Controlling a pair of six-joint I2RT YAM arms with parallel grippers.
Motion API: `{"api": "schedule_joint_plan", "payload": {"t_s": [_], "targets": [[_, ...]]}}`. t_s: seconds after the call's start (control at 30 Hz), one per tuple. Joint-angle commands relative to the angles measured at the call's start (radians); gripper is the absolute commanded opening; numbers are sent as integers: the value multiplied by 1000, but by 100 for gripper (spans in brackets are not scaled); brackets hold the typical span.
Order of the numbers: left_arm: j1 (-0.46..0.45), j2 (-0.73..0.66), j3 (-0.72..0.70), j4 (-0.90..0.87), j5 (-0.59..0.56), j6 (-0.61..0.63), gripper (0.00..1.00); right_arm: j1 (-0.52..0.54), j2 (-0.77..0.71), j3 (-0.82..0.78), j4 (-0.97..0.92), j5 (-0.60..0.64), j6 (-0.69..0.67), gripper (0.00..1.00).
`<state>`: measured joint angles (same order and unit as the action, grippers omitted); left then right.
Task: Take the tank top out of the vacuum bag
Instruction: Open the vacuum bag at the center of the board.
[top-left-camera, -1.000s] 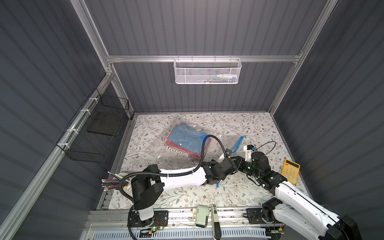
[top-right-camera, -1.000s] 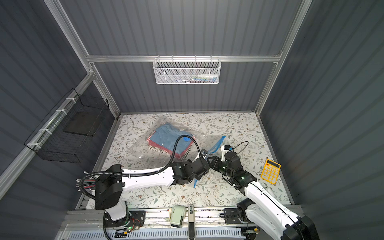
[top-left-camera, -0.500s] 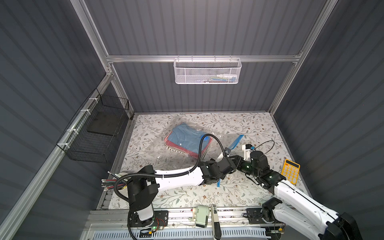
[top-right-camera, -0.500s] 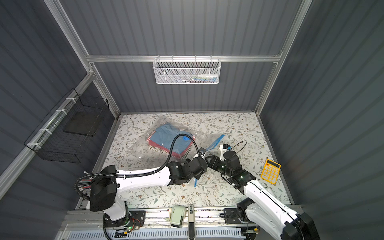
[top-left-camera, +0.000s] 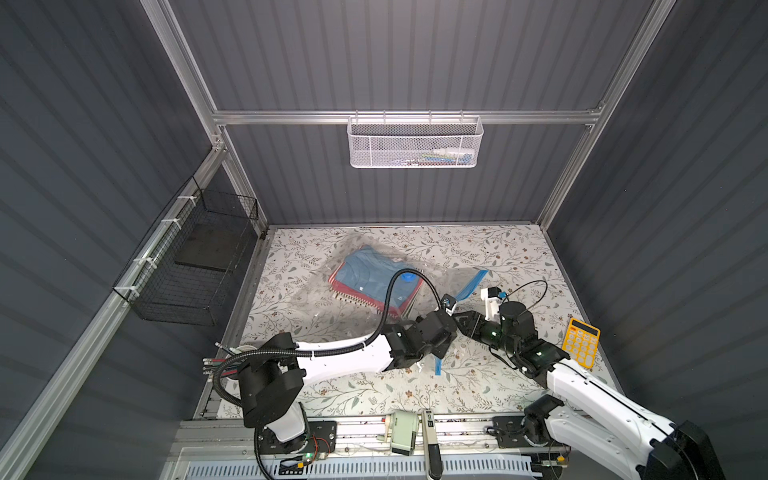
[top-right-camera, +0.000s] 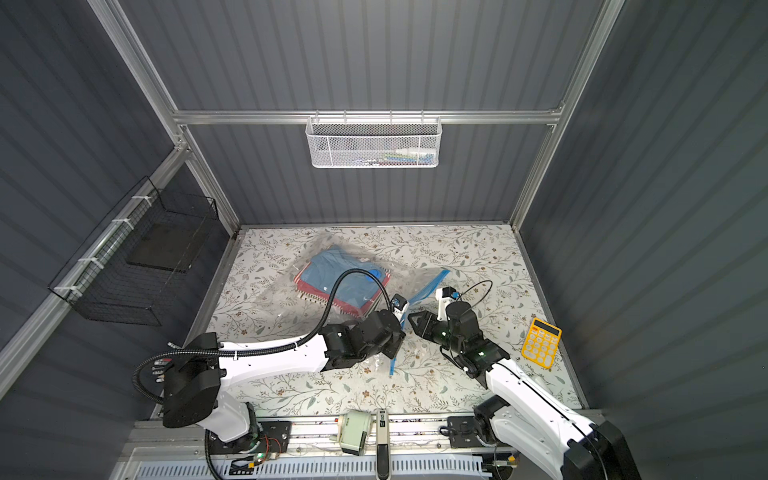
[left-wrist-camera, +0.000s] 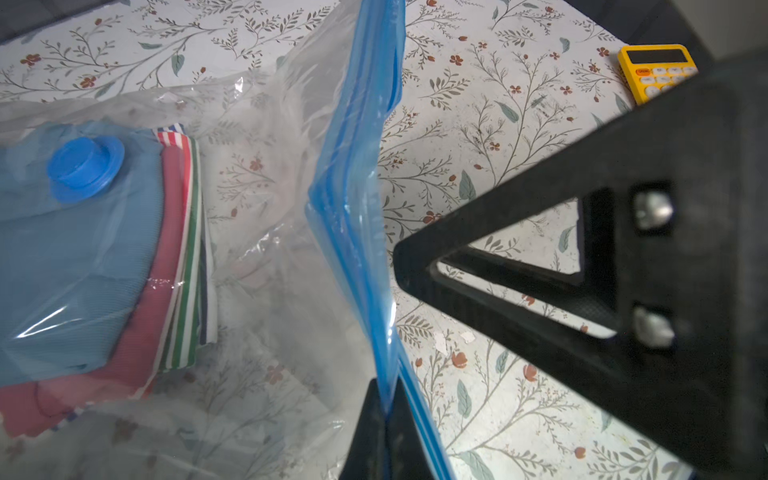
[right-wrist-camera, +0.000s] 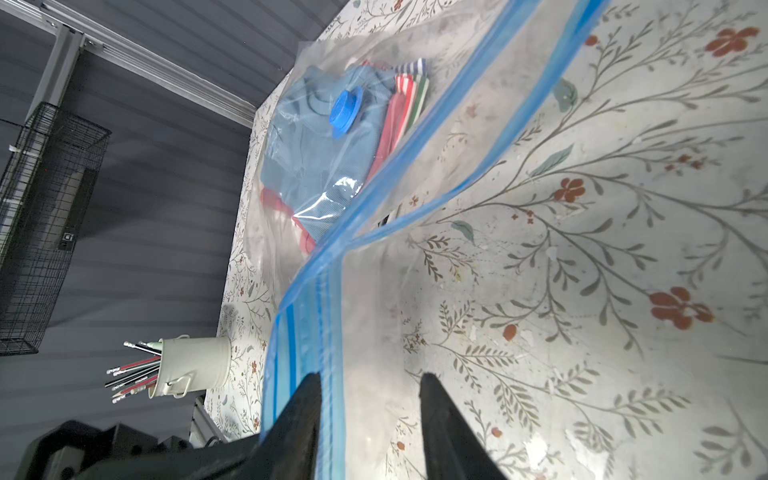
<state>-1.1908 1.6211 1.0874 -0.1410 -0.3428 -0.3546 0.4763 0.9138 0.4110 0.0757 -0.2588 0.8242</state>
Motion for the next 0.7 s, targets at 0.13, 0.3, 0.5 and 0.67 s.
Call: {"api": "schedule_joint_plan", "payload": {"t_s": [0.13, 0.3, 0.5, 0.67], "targets": [[14, -1, -4, 22, 38, 6, 0, 23, -11, -1, 41, -7, -34, 41], [19, -7, -7, 22, 34, 5, 0, 28, 2, 7, 19, 6, -39, 40], [20, -10, -6, 15, 33, 5, 0, 40, 55, 12, 60, -10, -33, 40], [20, -7, -7, 12, 33, 3, 0, 59, 78, 29, 59, -4, -40, 40]]}}
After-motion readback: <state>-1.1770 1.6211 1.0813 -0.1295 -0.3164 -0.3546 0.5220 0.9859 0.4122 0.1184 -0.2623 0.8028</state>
